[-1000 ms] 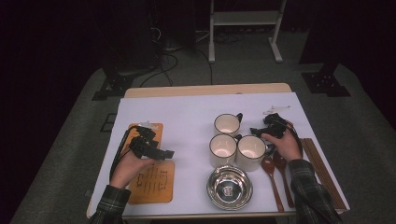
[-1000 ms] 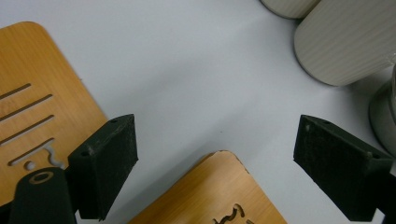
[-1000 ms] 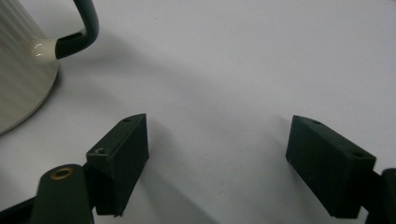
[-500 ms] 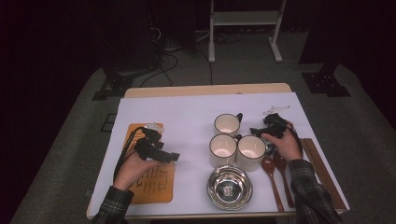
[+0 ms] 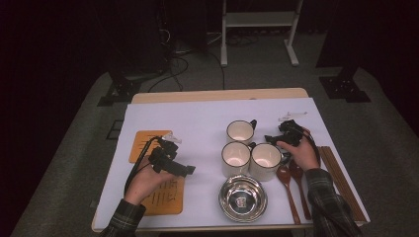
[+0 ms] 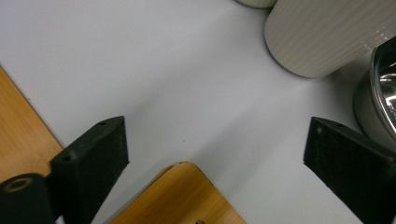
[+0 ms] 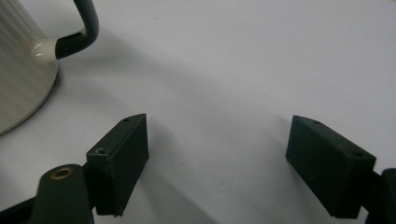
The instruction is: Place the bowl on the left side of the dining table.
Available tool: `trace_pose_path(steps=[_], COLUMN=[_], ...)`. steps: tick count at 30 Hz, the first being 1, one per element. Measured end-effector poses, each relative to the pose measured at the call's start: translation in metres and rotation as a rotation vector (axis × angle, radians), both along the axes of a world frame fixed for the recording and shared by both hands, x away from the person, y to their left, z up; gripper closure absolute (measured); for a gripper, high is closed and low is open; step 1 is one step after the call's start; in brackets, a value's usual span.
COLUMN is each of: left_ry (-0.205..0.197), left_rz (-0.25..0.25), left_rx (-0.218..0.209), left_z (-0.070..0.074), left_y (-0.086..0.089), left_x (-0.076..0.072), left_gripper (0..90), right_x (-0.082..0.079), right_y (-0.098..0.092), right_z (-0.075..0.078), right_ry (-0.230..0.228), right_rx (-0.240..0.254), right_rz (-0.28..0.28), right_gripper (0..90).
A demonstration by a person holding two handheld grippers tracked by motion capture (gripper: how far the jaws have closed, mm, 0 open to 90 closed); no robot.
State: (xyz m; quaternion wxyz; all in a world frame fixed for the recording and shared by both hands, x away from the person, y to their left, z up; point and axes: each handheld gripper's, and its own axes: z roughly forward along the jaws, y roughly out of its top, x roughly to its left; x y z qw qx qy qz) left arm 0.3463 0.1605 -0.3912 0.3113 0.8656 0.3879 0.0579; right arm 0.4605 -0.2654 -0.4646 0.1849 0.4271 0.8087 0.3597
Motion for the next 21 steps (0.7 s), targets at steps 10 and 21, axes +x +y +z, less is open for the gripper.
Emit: trace_pose_path(steps=[10, 21], left_ry=[0.010, 0.005], left_rz=[-0.035, -0.091], left_rx=[0.024, 0.009], left_z=[-0.002, 0.002], left_y=[-0.011, -0.026], left_x=[-0.004, -0.013], left_gripper=[2.4, 2.4], right_x=[0.000, 0.000], right_y=[0.000, 0.000], right_z=[0.000, 0.000], right_ry=[0.000, 0.000], right_rx=[0.000, 0.000], right_rz=[0.000, 0.000], right_gripper=[19.3, 19.3])
